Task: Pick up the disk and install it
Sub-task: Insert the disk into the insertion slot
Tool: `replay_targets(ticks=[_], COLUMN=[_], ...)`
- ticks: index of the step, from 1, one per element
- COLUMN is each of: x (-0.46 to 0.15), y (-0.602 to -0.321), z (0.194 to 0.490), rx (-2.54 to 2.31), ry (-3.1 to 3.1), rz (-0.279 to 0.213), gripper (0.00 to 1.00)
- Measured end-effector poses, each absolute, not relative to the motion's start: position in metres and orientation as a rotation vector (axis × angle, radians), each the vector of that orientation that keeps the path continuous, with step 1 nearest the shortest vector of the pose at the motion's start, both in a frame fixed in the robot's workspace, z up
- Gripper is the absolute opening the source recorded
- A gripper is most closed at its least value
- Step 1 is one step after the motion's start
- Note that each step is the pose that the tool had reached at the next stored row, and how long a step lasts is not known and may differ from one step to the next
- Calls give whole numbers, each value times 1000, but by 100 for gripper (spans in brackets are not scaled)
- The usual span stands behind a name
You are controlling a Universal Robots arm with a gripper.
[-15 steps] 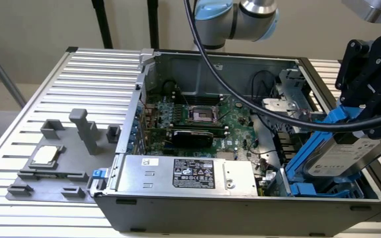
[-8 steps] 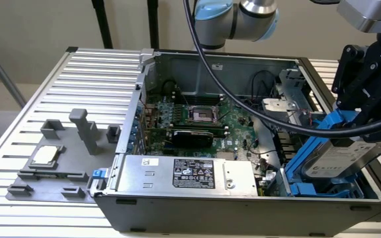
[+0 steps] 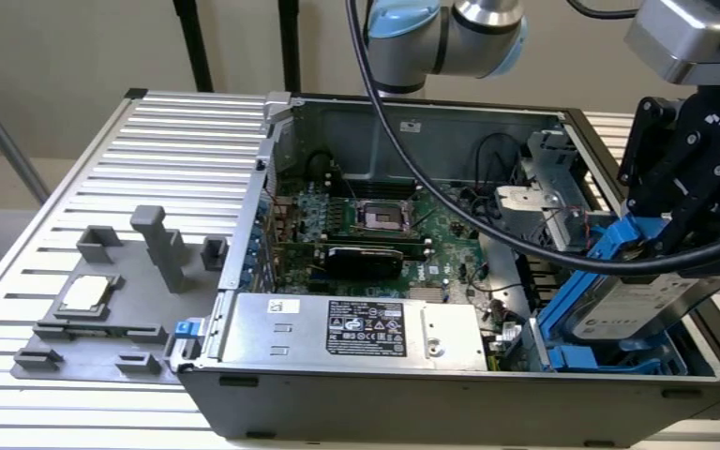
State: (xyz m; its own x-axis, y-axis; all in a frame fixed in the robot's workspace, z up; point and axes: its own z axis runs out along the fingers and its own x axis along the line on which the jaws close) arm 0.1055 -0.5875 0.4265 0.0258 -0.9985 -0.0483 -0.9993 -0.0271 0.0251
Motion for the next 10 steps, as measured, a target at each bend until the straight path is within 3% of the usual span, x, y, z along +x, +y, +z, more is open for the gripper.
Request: replay_targets(ticks=[10], x=[106], y=[-587], z=[415], rx=[-2263], ry=[2154], rz=[83], gripper=[34])
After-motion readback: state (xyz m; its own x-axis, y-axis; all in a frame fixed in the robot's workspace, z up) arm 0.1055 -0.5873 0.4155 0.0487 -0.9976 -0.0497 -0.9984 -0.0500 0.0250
